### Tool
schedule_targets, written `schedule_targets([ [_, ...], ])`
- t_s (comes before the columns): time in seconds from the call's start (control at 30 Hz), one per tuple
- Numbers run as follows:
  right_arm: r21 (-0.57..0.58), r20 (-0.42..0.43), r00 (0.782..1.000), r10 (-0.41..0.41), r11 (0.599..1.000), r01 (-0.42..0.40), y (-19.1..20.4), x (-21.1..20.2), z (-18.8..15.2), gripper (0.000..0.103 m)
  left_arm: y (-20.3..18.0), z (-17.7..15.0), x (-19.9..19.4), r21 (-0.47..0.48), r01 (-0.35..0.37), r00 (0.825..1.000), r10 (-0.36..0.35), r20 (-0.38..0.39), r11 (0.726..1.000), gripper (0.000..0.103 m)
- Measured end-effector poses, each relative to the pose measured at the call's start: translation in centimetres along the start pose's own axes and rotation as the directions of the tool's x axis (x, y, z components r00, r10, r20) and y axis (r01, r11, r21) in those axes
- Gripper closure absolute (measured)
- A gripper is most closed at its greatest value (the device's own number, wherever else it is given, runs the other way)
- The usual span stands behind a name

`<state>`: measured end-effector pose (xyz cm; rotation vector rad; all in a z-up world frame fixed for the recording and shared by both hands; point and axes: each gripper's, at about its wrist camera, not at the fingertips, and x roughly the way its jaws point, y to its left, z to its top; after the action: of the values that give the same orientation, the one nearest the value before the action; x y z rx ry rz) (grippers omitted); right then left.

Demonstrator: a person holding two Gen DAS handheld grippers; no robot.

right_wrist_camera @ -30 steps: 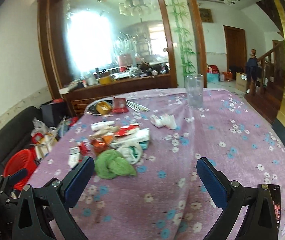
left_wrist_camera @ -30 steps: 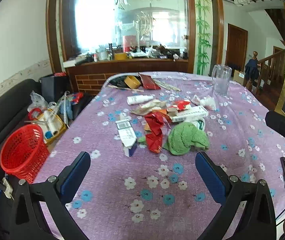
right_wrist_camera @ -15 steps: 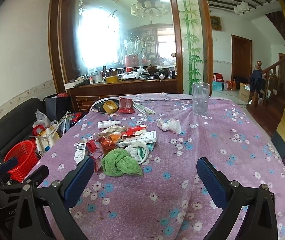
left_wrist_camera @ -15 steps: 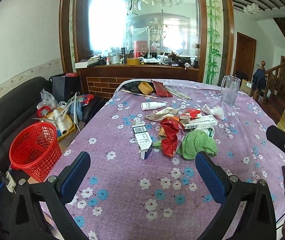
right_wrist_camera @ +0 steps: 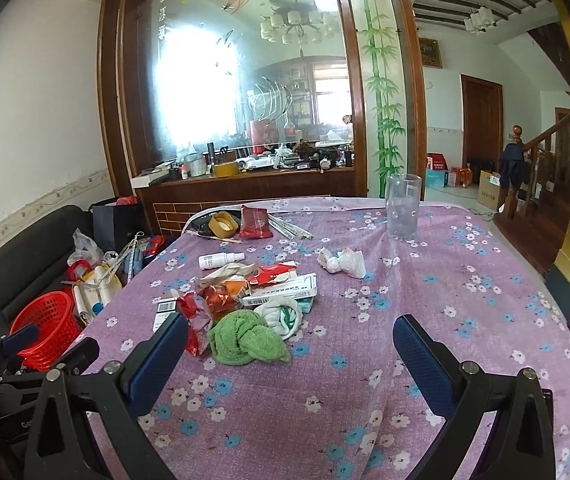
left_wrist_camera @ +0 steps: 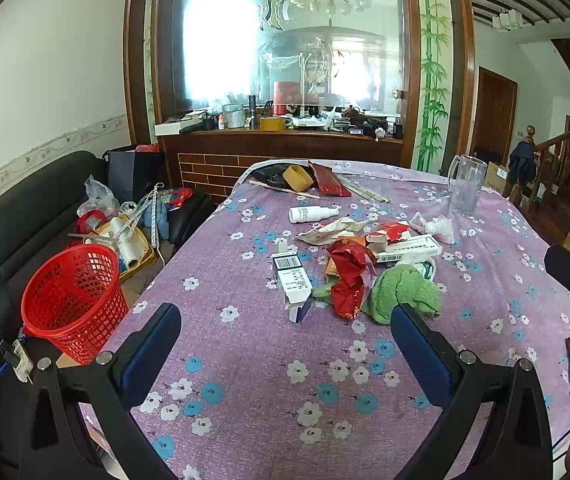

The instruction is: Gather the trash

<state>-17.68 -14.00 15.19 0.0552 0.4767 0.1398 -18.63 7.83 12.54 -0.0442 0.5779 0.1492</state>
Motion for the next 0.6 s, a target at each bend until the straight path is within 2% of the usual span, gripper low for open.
schedule_targets([
  [0.6, 0.001, 0.007, 0.999, 0.034, 0.999, -0.034, 1.1, -1.0, -0.4, 0.0, 1.5, 0.5, -2.1, -0.036, 0.005, 0.999, -0.003, 0.041, 0.999, 0.0],
])
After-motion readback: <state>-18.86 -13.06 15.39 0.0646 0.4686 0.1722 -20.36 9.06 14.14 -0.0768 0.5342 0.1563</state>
